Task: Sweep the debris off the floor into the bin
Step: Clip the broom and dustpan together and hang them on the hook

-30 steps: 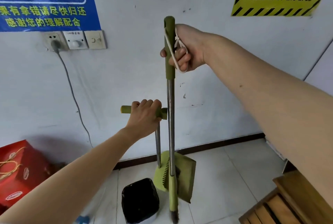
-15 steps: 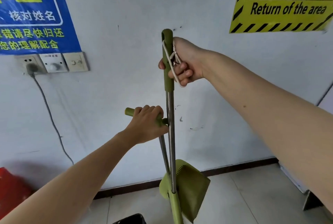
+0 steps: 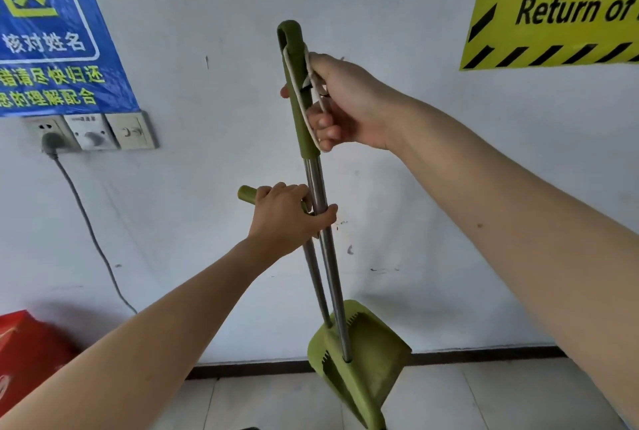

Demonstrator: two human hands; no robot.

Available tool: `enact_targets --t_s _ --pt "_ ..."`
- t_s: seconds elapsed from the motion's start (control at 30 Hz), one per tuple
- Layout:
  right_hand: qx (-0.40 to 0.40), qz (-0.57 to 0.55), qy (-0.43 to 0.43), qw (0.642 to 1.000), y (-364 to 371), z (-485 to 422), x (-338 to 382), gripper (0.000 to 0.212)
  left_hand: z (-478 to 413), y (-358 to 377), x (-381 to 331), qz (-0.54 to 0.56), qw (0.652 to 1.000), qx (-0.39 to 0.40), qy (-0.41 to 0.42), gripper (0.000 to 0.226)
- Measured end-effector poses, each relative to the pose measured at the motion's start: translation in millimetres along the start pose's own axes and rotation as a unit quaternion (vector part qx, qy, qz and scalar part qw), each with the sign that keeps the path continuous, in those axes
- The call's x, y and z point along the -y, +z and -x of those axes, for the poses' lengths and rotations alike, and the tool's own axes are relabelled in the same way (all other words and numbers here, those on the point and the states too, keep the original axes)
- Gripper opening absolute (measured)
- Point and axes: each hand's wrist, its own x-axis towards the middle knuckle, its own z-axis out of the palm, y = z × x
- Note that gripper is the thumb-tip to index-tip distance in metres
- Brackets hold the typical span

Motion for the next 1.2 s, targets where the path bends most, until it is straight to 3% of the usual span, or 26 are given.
enact_targets --t_s 0.13,0.2,0.27,0.33,0.4,0.5,0.63,0.83,1.03,1.2 --pt "-0.138 -0.039 -0.119 0.983 -12.1 -15.2 -15.9 0.009 -11.5 3.1 3.6 -0.009 1.0 0.0 -0.023 0.048" --pt "-0.222 0.039 -0.131 0.965 -11.5 -25.4 -46.4 0.02 -15.4 3.5 6.2 -0.02 0.999 -0.013 -0.035 0.049" --pt "-0.252 0.076 -0.098 0.96 -2.4 -29.5 -90.2 0.029 -21.1 2.1 8.7 -0.036 0.998 -0.025 -0.045 0.05" --pt "-0.206 0.068 0.005 0.976 10.4 -27.9 -137.9 0.033 -26.1 -0.9 11.9 -0.056 0.996 -0.032 -0.058 0.053" --pt "-0.105 0.074 0.101 0.986 23.7 -27.1 -181.2 0.033 -29.0 -5.2 16.0 -0.078 0.994 -0.05 -0.063 0.053" --pt "0.016 0.165 0.078 0.983 35.7 -30.3 -221.5 0.027 -28.5 -10.4 25.5 -0.097 0.991 -0.059 -0.066 0.051" --pt "-0.004 0.205 0.006 0.979 42.7 -39.1 -229.9 0.011 -22.8 -14.3 40.7 -0.105 0.991 -0.045 -0.077 0.057" --pt "0.021 0.179 -0.021 0.983 53.2 -54.9 -234.5 0.013 -20.2 -19.9 59.3 -0.064 0.993 -0.026 -0.098 0.059" --pt "0.007 0.197 -0.031 0.98 56.9 -60.7 -244.3 0.021 -14.8 -22.1 62.1 0.01 0.993 0.009 -0.115 0.048" --pt "0.077 0.194 0.016 0.978 46.9 -66.0 -243.0 0.043 -11.5 -19.3 48.7 0.036 0.996 0.034 -0.07 0.042"
